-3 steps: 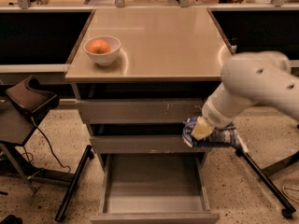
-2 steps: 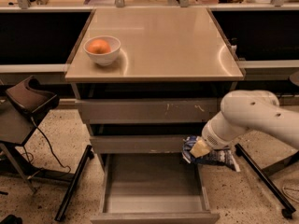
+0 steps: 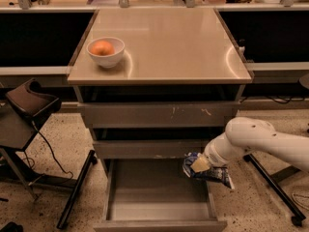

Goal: Place blue chip bag into bottom drawer

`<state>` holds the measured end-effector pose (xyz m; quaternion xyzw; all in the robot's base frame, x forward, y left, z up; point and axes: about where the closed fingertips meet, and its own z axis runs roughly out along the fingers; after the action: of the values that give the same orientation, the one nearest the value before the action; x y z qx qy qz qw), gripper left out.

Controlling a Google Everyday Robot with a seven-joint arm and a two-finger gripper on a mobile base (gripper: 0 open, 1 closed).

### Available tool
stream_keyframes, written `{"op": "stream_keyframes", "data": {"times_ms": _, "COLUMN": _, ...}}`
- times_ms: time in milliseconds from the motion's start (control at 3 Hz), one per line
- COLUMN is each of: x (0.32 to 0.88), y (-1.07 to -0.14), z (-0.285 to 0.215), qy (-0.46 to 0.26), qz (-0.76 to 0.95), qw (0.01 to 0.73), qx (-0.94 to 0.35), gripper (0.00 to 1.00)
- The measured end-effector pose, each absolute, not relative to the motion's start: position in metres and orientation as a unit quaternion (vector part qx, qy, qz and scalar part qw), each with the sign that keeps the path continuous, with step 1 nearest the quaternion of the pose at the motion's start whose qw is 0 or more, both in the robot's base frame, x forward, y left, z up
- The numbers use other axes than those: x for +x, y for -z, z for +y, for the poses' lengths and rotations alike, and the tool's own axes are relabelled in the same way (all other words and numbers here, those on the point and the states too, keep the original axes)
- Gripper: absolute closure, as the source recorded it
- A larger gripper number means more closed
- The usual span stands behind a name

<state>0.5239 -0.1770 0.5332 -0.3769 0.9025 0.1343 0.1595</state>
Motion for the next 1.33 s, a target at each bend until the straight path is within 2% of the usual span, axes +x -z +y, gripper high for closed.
{"op": "stream_keyframes", "data": {"times_ms": 333, "x": 0.524, "y": -0.529, "z": -0.175, "qy": -0.128, "qz": 0.902, "qw": 0.165, "qx": -0.377, "gripper": 1.00}}
{"op": "stream_keyframes", "data": {"times_ms": 667, "x": 0.540, "y": -0.494, "z": -0.170, "qy": -0.143, "qz": 0.896, "qw": 0.204, "qx": -0.369, "gripper": 1.00}}
{"op": "stream_keyframes", "data": {"times_ms": 1000, "x": 0.564, "y": -0.422, "z": -0.167, "qy": -0.164, "qz": 0.893, "qw": 0.222, "qx": -0.355, "gripper": 1.00}}
{"op": "stream_keyframes", "data": {"times_ms": 1333, "x": 0.567, "y": -0.348, "z": -0.170, "qy": -0.191, "qz": 0.900, "qw": 0.204, "qx": -0.334, "gripper": 1.00}}
